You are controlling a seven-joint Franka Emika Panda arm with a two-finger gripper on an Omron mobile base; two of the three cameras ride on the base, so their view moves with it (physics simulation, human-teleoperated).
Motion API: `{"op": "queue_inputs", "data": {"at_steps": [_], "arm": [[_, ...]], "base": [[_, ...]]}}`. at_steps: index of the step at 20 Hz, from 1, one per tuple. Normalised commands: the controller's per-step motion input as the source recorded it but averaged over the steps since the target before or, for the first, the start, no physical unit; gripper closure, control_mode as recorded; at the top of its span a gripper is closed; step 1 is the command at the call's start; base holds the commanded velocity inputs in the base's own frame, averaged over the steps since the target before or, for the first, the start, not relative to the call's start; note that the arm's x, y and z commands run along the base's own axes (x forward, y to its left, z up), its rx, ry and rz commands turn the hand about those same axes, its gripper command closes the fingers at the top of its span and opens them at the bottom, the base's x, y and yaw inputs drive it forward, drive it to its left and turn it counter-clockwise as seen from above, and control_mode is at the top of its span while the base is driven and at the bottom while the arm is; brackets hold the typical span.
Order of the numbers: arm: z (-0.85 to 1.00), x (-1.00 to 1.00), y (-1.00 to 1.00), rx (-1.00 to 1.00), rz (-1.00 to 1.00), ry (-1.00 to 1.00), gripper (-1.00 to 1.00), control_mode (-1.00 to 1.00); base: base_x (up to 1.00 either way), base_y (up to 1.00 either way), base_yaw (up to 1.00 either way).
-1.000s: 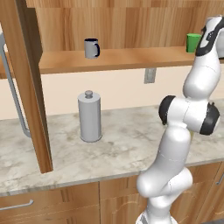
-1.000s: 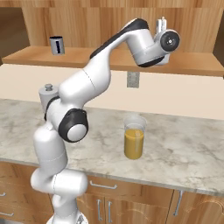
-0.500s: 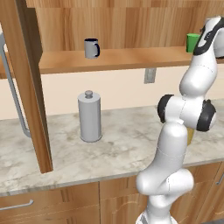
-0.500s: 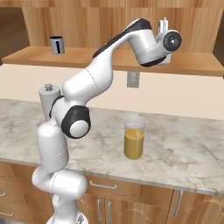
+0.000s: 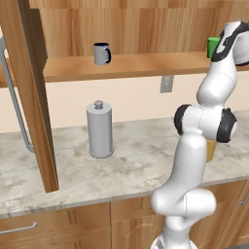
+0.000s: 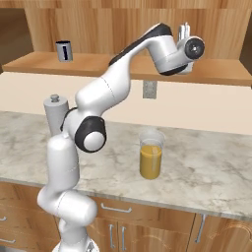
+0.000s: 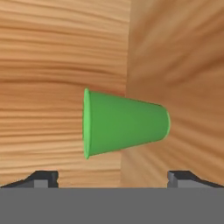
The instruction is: There is a tray on the dining counter. Grab the cup, mug, and pitcher and place them on the tray. The pitcher may be placed next to the tray if it cannot fit the tray.
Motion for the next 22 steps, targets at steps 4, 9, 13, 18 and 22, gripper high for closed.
{"op": "queue_inputs", "data": {"at_steps": [4, 9, 13, 18, 22], "arm": [[0.00, 0.48, -0.02, 0.00, -0.05, 0.00, -1.00, -1.00], [0.00, 0.33, -0.28, 0.00, -0.01, 0.01, -1.00, -1.00], [0.00, 0.19, -0.29, 0.00, 0.00, 0.08, -1.00, -1.00], [0.00, 0.09, -0.12, 0.00, 0.00, 0.16, -1.00, -1.00], [0.00, 0.10, -0.03, 0.00, 0.00, 0.15, -1.00, -1.00]], "base": [[0.00, 0.00, 0.00], [0.00, 0.00, 0.00], [0.00, 0.00, 0.00], [0.00, 0.00, 0.00], [0.00, 0.00, 0.00]]}}
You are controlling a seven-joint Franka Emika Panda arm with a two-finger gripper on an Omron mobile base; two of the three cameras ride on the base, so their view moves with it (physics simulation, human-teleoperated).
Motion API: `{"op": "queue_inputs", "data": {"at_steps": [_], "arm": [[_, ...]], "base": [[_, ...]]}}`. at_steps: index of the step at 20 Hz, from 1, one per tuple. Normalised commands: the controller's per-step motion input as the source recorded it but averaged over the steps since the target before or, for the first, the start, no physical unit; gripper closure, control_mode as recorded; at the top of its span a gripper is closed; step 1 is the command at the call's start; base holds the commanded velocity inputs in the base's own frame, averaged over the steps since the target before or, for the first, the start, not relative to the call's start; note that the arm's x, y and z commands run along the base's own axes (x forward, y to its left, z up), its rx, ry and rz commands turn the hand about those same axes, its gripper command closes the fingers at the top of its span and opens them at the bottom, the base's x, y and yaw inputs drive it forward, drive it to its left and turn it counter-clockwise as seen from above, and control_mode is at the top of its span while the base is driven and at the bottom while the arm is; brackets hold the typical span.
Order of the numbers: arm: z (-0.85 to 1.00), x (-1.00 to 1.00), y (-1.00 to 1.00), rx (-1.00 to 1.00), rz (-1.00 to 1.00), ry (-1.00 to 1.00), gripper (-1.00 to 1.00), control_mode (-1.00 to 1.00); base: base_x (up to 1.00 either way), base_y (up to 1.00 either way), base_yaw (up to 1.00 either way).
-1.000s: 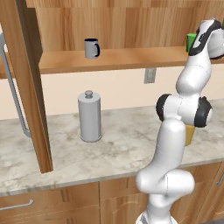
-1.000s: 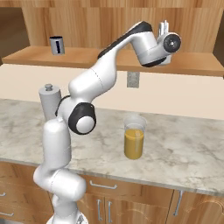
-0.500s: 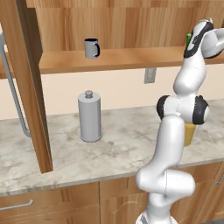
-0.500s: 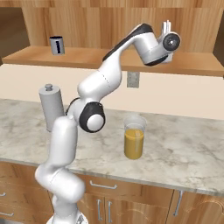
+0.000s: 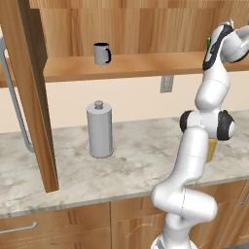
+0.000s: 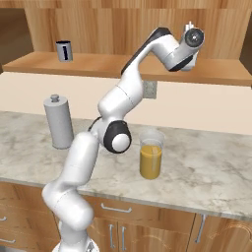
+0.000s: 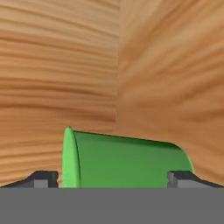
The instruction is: There is a tray on the dining counter. Grab the cup, mug, and pitcher and place them on the tray. The pitcher may be placed next to the tray if it cannot fit the tray.
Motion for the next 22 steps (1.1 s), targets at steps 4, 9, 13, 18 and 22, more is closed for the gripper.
{"op": "queue_inputs", "data": {"at_steps": [4, 9, 13, 18, 22], "arm": [[-0.09, 0.00, 0.00, 0.00, 0.00, 0.13, -1.00, -1.00], [-0.18, 0.00, 0.00, 0.00, 0.00, 0.10, 1.00, -1.00], [-0.03, 0.00, 0.00, 0.00, 0.00, 0.02, 1.00, -1.00], [-0.12, -0.12, -0.08, 0.00, 0.00, 0.00, 1.00, -1.00], [-0.01, -0.39, -0.28, 0.00, 0.00, 0.02, 1.00, -1.00]], "base": [[0.00, 0.00, 0.00], [0.00, 0.00, 0.00], [0.00, 0.00, 0.00], [0.00, 0.00, 0.00], [0.00, 0.00, 0.00]]}}
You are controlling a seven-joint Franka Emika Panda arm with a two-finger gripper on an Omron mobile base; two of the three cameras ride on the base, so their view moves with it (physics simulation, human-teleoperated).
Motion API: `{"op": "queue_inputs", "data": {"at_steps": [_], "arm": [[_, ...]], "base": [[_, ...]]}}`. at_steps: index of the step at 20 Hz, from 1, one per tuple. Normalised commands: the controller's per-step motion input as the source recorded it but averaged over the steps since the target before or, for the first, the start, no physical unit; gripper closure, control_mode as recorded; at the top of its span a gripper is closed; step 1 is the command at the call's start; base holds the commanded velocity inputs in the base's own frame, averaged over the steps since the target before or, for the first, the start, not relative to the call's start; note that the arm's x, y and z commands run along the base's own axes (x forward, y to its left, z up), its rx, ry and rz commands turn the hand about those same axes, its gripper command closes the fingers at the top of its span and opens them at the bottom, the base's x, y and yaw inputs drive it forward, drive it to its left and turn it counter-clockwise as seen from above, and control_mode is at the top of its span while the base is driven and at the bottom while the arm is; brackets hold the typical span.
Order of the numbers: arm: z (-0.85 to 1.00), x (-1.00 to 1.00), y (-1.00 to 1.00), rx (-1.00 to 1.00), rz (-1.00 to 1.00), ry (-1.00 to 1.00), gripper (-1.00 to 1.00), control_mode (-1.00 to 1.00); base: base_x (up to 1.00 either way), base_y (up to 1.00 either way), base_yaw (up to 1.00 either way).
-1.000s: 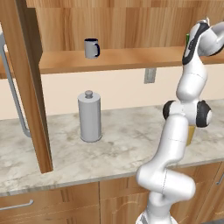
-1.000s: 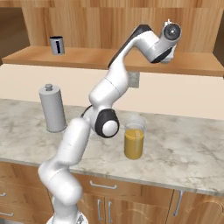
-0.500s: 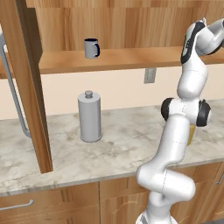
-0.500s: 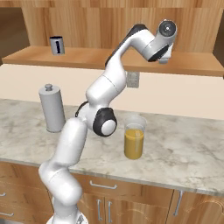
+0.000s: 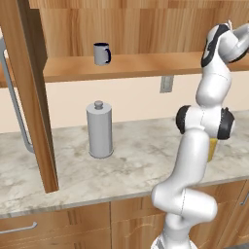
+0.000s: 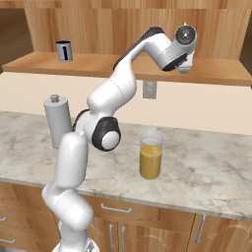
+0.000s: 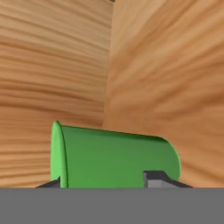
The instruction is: There is a tray on the dining counter. Grab the cup, mug, and pitcher and place them on the tray. The pitcher may be placed next to the tray if it cannot fit the tray.
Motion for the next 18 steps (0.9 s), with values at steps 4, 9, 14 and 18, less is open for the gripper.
{"op": "queue_inputs", "data": {"at_steps": [4, 9, 14, 18], "arm": [[0.00, -0.92, -0.32, 0.00, -0.01, 0.03, 1.00, -1.00], [-0.05, -1.00, -0.27, 0.00, -0.02, 0.14, 1.00, -1.00], [-0.22, -1.00, -0.12, 0.00, -0.04, 0.17, 1.00, -1.00], [-0.35, -1.00, 0.00, 0.00, -0.07, 0.23, 1.00, -1.00]], "base": [[0.00, 0.00, 0.00], [0.00, 0.00, 0.00], [0.00, 0.00, 0.00], [0.00, 0.00, 0.00]]}}
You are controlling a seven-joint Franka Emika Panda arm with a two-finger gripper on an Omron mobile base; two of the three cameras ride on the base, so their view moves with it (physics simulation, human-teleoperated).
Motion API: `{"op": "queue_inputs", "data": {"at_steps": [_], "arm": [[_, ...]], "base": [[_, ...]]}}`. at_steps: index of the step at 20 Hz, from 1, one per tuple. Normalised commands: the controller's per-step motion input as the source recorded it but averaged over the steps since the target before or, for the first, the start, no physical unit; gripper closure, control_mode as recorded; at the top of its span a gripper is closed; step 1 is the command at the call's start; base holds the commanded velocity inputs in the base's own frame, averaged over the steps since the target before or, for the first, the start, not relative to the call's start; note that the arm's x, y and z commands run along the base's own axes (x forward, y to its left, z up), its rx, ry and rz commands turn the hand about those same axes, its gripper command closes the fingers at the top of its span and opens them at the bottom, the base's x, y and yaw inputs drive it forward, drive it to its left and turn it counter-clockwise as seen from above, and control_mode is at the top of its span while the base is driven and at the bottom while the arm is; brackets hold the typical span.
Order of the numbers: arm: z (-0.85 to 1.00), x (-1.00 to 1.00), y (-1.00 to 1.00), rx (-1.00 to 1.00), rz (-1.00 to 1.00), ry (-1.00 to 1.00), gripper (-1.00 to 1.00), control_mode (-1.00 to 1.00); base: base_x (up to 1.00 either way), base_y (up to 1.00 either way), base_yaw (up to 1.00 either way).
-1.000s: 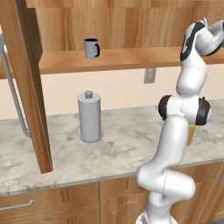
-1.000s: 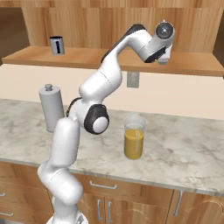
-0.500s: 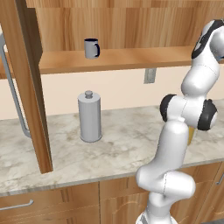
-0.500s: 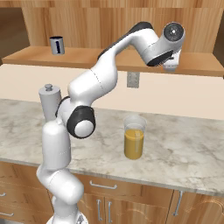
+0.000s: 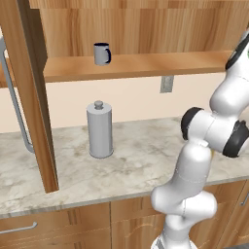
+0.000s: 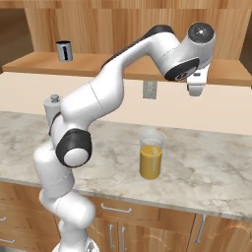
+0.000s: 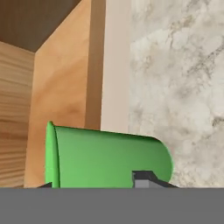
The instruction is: There is a tray on the dining counter. Grab the cup, mug, and pitcher and place them on the tray. The pitcher may be placed next to the tray if it cannot fit the tray.
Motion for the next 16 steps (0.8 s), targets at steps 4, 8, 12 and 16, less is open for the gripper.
{"op": "queue_inputs", "data": {"at_steps": [4, 8, 12, 16], "arm": [[-0.62, -1.00, 0.04, 0.00, -0.08, 0.16, 1.00, -1.00], [-0.61, -1.00, 0.49, 0.00, -0.06, 0.03, 1.00, -1.00], [-0.53, -1.00, 0.90, 0.00, 0.00, 0.01, 1.00, -1.00], [-0.31, -0.80, 1.00, 0.00, 0.00, 0.09, 1.00, -1.00]], "base": [[0.00, 0.00, 0.00], [0.00, 0.00, 0.00], [0.00, 0.00, 0.00], [0.00, 0.00, 0.00]]}}
